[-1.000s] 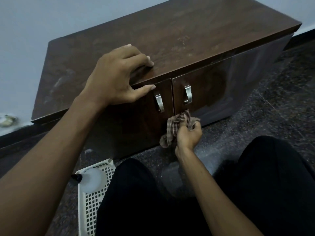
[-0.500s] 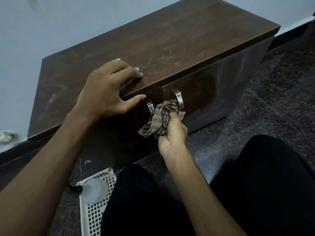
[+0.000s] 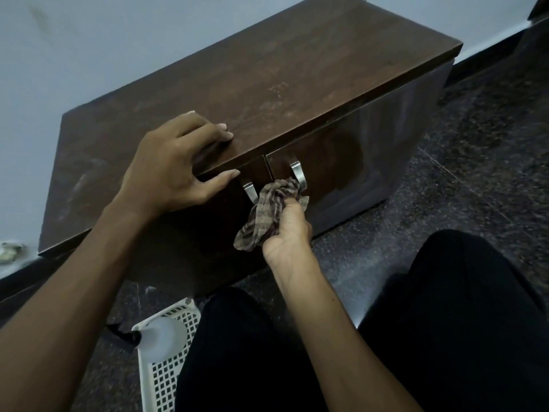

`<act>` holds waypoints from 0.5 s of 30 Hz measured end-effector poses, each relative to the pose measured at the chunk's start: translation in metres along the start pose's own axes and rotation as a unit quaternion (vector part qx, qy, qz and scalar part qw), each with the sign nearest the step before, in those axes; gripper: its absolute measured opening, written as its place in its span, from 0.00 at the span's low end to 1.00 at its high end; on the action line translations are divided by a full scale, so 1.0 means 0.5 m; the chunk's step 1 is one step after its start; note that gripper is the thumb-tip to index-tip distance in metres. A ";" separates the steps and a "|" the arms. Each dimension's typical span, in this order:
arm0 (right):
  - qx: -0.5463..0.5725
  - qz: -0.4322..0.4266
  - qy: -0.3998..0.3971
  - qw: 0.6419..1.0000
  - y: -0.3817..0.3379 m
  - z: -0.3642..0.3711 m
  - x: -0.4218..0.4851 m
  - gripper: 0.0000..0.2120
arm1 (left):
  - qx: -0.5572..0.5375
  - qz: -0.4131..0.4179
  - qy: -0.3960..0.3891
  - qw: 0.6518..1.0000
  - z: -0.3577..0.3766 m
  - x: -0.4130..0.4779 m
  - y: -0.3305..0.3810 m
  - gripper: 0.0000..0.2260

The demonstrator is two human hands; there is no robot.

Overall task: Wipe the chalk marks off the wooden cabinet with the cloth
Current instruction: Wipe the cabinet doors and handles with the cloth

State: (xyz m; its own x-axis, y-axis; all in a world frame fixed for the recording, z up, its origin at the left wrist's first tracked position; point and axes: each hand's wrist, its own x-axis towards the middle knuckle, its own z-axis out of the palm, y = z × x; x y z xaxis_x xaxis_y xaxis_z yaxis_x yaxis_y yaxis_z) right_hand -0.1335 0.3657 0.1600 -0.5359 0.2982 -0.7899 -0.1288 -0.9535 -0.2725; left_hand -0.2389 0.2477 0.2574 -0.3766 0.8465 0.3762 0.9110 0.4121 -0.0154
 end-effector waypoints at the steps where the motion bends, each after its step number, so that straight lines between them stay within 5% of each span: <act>1: -0.001 0.004 -0.008 1.000 -0.003 0.001 -0.003 0.10 | 0.001 0.001 -0.001 1.000 0.000 0.000 0.000 0.22; 8: -0.003 -0.060 -0.048 0.997 0.005 -0.017 0.009 0.07 | -0.003 0.006 -0.003 1.000 0.002 -0.002 -0.003 0.22; 15: -0.045 -0.029 -0.020 0.998 0.002 -0.019 0.022 0.10 | 0.003 0.011 0.009 1.000 0.003 -0.001 -0.001 0.21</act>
State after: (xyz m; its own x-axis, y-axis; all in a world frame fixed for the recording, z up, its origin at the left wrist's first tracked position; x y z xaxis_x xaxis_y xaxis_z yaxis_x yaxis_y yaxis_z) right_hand -0.1316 0.3682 0.1459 -0.5631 0.3490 -0.7491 -0.0861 -0.9263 -0.3669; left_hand -0.2394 0.2477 0.2561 -0.3533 0.8495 0.3920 0.9182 0.3950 -0.0285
